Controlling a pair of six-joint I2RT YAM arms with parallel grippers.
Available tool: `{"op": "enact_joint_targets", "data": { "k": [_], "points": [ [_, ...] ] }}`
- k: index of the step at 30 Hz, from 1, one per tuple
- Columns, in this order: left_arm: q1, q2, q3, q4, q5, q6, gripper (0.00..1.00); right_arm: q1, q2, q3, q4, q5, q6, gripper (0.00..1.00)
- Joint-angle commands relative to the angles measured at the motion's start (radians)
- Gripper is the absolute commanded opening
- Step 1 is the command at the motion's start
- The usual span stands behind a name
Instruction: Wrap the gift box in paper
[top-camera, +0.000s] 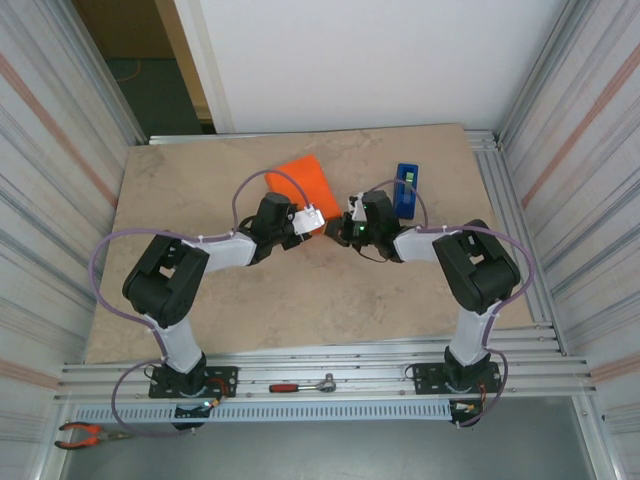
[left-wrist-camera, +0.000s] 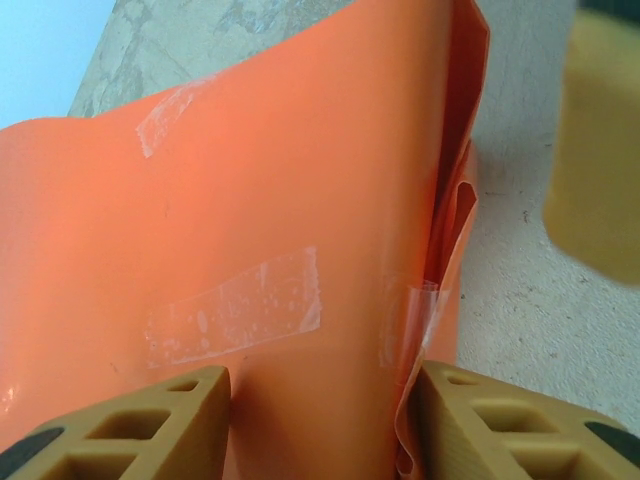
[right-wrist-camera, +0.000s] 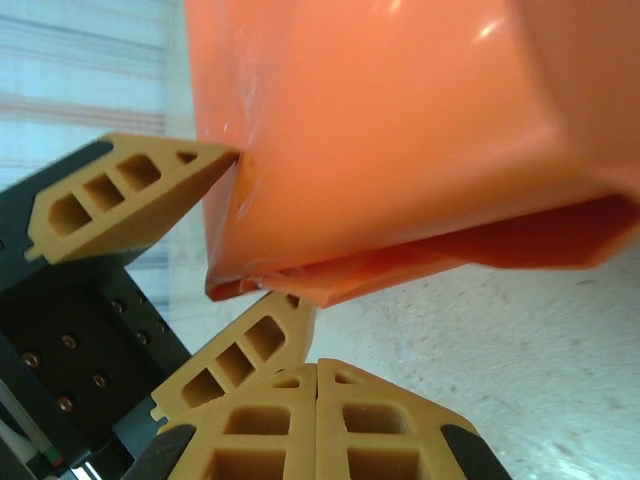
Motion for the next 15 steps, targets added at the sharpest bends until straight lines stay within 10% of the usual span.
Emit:
{"op": "enact_joint_targets", "data": {
  "k": [1, 15],
  "points": [
    [0.010, -0.015, 0.010, -0.050, 0.042, -0.021, 0.49, 0.019, 0.035, 0.047, 0.033, -0.017, 0.009, 0.00],
    [0.010, -0.020, 0.006, -0.054, 0.056, -0.019, 0.49, -0.005, 0.170, 0.174, 0.101, -0.041, 0.069, 0.00]
  ]
}}
